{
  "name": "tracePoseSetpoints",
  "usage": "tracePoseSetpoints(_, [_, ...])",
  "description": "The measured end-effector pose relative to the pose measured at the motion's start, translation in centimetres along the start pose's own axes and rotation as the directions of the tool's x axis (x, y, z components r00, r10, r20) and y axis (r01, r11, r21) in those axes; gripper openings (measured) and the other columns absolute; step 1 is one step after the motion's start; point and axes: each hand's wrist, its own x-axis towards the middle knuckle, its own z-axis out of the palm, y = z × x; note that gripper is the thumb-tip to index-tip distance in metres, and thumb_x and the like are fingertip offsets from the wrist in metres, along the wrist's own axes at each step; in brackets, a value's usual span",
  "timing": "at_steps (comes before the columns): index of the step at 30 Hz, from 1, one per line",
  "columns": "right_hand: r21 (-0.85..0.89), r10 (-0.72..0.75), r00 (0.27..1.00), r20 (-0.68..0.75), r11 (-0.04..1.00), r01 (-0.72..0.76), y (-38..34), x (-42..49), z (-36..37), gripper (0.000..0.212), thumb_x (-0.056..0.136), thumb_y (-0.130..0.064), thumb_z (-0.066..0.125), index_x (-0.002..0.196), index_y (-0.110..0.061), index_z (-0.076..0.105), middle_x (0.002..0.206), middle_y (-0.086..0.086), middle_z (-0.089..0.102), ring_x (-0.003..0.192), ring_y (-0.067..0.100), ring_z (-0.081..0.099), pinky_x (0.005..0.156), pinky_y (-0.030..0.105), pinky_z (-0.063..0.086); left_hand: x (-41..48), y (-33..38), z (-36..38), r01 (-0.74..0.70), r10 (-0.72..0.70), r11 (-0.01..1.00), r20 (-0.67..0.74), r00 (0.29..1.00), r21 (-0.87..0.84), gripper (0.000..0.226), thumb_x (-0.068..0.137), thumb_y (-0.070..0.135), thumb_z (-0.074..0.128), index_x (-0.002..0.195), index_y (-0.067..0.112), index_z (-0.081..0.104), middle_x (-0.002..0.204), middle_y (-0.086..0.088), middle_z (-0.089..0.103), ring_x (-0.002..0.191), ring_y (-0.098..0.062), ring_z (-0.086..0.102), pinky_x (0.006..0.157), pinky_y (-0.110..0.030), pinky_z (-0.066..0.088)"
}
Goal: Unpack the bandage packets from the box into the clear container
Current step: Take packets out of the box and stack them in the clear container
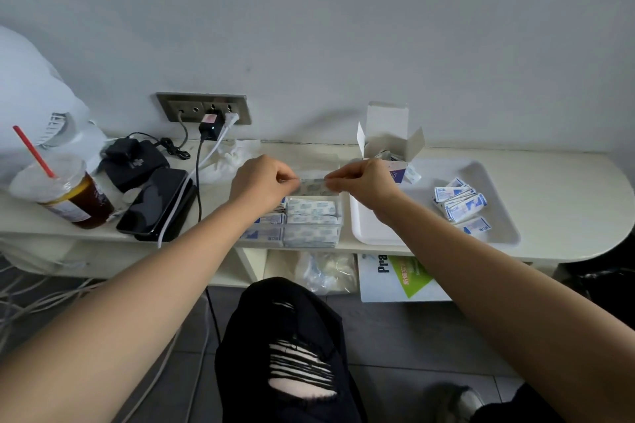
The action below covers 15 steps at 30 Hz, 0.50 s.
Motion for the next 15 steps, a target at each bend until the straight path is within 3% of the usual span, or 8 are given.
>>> tracePoseSetpoints(5, [-0.026, 0.012, 1.000, -0.027, 1.000, -0.013, 0.2, -0.1, 0.0, 0.008, 0.081, -0.009, 0.074, 0.088, -0.008, 0.074, 0.066, -0.001, 0.065, 0.048, 0.001, 0.050, 0.049, 0.013, 0.039, 0.6, -0.4, 0.7, 0.018, -0.019, 0.999, 0.013, 1.000, 0.031, 0.012, 0.087, 0.024, 0.068, 0.083, 0.019, 0.077, 0.074, 0.010, 0.070, 0.064, -0.008, 0.061, 0.051, -0.018, 0.037])
tracePoseSetpoints(7, [-0.043, 0.035, 0.998, -0.056, 0.998, -0.038, 0.7, -0.2, -0.5, 0.005, 0.086, -0.012, 0.068, 0.090, -0.012, 0.071, 0.066, -0.003, 0.062, 0.052, 0.005, 0.047, 0.052, 0.017, 0.039, 1.2, -0.7, 1.2, 0.057, -0.059, 0.996, 0.031, 0.998, 0.070, 0.013, 0.087, 0.022, 0.067, 0.078, 0.026, 0.076, 0.067, 0.013, 0.063, 0.057, -0.010, 0.056, 0.051, -0.017, 0.035])
tracePoseSetpoints(10, [-0.058, 0.082, 0.996, -0.038, 0.995, -0.084, 1.4, -0.4, -1.5, 0.010, 0.089, -0.011, 0.062, 0.097, -0.012, 0.068, 0.070, -0.002, 0.058, 0.057, 0.006, 0.048, 0.053, 0.016, 0.040, 2.3, -0.7, 2.7, 0.103, -0.113, 0.980, 0.052, 0.992, 0.169, 0.026, 0.084, 0.018, 0.064, 0.069, 0.037, 0.057, 0.066, 0.007, 0.052, 0.057, -0.018, 0.048, 0.057, -0.021, 0.039])
tracePoseSetpoints(13, [-0.127, 0.094, 0.995, 0.038, 0.988, -0.088, 1.7, -0.8, -1.7, 0.016, 0.090, -0.012, 0.061, 0.105, -0.011, 0.065, 0.070, -0.002, 0.053, 0.059, 0.008, 0.048, 0.045, 0.010, 0.037, 2.9, -0.1, 4.0, 0.154, -0.179, 0.945, 0.062, 0.982, 0.290, 0.013, 0.084, 0.019, 0.065, 0.080, 0.027, 0.074, 0.079, 0.001, 0.068, 0.069, -0.025, 0.060, 0.059, -0.025, 0.043])
tracePoseSetpoints(15, [-0.165, 0.081, 0.995, 0.060, 0.984, -0.070, 1.9, -0.8, -1.6, 0.017, 0.090, -0.013, 0.061, 0.106, -0.014, 0.065, 0.069, -0.004, 0.051, 0.059, 0.010, 0.049, 0.048, 0.014, 0.038, 3.3, 0.1, 4.7, 0.159, -0.187, 0.918, 0.043, 0.981, 0.364, 0.011, 0.084, 0.022, 0.065, 0.087, 0.020, 0.076, 0.085, -0.002, 0.070, 0.073, -0.025, 0.061, 0.059, -0.026, 0.043])
